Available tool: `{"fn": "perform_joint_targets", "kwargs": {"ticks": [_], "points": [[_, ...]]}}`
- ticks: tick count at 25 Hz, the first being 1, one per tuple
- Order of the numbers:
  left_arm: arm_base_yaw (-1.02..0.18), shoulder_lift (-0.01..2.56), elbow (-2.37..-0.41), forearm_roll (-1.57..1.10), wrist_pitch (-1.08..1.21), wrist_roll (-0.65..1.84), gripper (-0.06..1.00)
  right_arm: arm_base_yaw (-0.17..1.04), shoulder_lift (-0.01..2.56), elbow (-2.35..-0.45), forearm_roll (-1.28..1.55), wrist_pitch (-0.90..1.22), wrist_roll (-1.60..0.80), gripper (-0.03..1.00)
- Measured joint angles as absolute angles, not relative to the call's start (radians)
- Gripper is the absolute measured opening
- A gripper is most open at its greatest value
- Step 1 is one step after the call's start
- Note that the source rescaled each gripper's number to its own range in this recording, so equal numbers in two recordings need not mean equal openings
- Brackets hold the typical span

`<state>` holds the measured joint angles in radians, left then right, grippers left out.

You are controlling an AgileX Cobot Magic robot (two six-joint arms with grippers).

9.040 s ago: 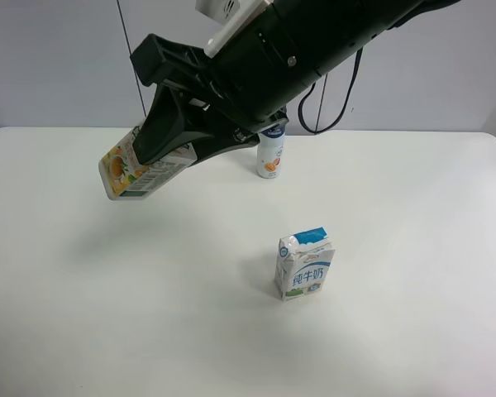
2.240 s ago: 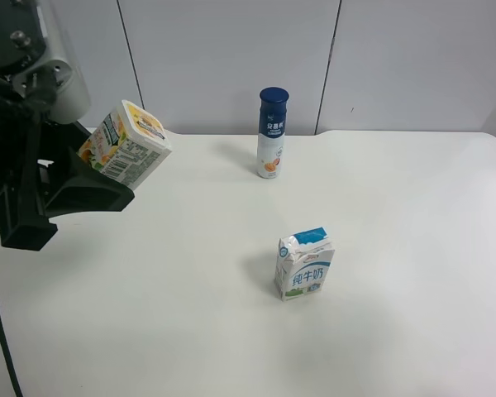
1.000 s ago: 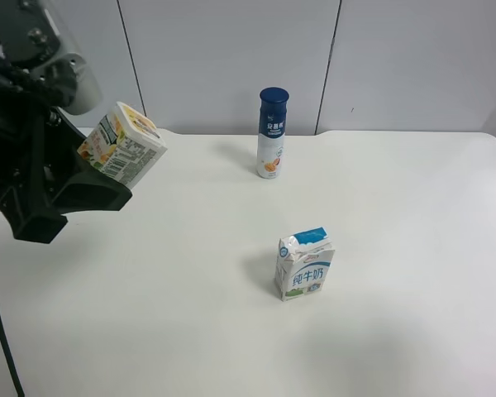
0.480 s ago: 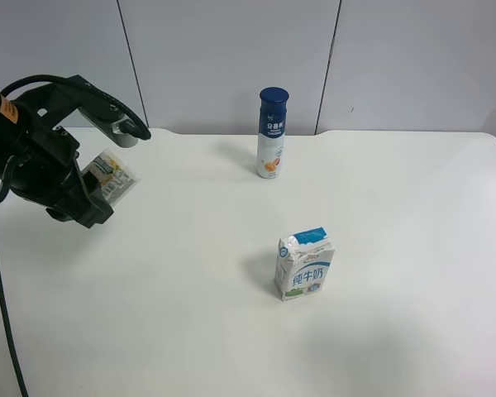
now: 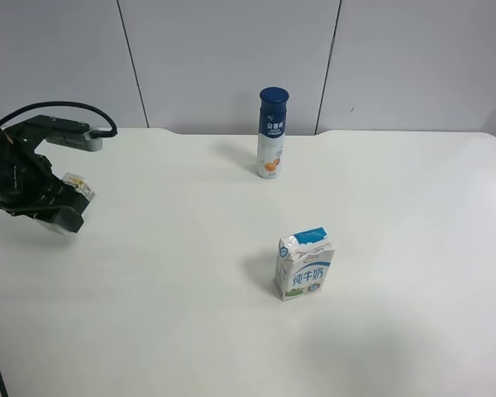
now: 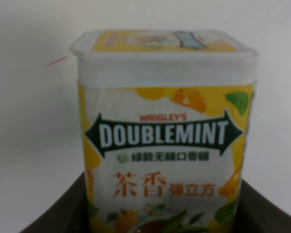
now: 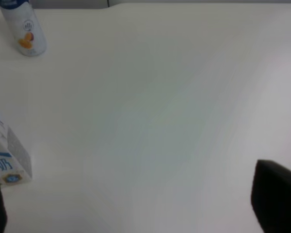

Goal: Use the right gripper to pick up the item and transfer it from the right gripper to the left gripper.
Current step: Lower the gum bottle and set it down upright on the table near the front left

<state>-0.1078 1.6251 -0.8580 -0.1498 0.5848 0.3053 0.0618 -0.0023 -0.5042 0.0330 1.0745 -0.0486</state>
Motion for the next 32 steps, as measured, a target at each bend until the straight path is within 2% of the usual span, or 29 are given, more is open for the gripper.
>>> {"fn": "perform_joint_targets", "kwargs": {"ticks": [10, 23, 24, 25, 26, 27, 28, 30, 32], "points": [[-0.081, 1.771, -0.86, -0.158, 0.509, 0.299, 0.0, 0.062, -0.002, -0.504, 0.033, 1.075, -0.049, 1.0], [-0.081, 1.786, -0.86, -0.158, 0.485, 0.337, 0.01, 0.062, -0.002, -0.504, 0.033, 1.075, -0.049, 1.0], [-0.081, 1.786, -0.86, -0.158, 0.479, 0.337, 0.12, 0.062, -0.002, -0.504, 0.033, 1.075, -0.049, 1.0], [-0.081, 1.786, -0.86, -0.158, 0.469, 0.337, 0.3, 0.062, -0.002, -0.504, 0.033, 1.075, -0.049, 1.0], [-0.081, 1.786, -0.86, -0.158, 0.459, 0.336, 0.55, 0.062, -0.002, -0.504, 0.033, 1.075, -0.049, 1.0], [-0.081, 1.786, -0.86, -0.16, 0.451, 0.333, 0.75, 0.062, -0.002, -0.504, 0.033, 1.075, -0.049, 1.0], [-0.081, 1.786, -0.86, -0.161, 0.446, 0.333, 0.86, 0.062, -0.002, -0.504, 0.033, 1.075, -0.049, 1.0], [-0.081, 1.786, -0.86, -0.162, 0.444, 0.333, 0.95, 0.062, -0.002, -0.504, 0.033, 1.075, -0.049, 1.0], [-0.081, 1.786, -0.86, -0.163, 0.444, 0.333, 0.98, 0.062, -0.002, -0.504, 0.033, 1.075, -0.049, 1.0]]}}
